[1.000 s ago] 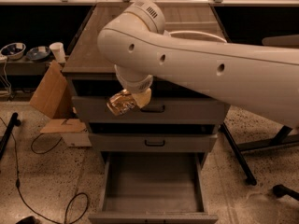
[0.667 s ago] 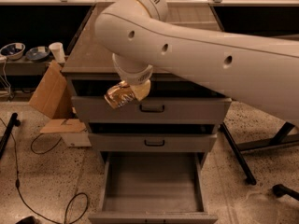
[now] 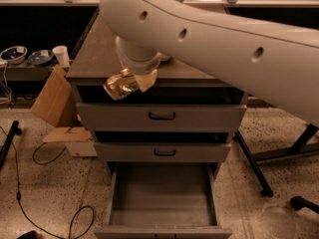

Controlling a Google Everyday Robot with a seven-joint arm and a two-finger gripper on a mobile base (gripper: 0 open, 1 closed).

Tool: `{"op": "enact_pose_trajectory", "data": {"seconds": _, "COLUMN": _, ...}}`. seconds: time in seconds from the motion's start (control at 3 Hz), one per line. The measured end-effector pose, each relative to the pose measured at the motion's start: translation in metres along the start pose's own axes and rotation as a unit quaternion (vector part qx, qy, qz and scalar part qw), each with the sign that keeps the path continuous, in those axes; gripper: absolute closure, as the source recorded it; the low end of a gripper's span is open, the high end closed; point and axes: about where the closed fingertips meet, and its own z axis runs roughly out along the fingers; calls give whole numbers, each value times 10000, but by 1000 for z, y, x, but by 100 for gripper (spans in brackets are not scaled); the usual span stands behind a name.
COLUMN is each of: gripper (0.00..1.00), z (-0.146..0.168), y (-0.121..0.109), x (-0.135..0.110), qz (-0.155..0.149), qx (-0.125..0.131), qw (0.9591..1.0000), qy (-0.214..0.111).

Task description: Pick orange can from bottom drawer and place on counter

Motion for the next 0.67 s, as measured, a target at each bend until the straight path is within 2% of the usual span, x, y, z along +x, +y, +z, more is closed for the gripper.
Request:
{"op": "enact_pose_trajectory", "data": {"seconds": 0.33, "gripper": 100, "z": 2, "y": -21, "x": -4, "qz": -102, "qx": 136, "qw": 9998, "qy": -80}}
{"op": "enact_pose_trajectory", "data": {"seconds": 0.67, "gripper": 100, "z": 21, "y": -48, "x": -1, "qz": -106, "qx": 224, "qw": 9993, "qy": -284}}
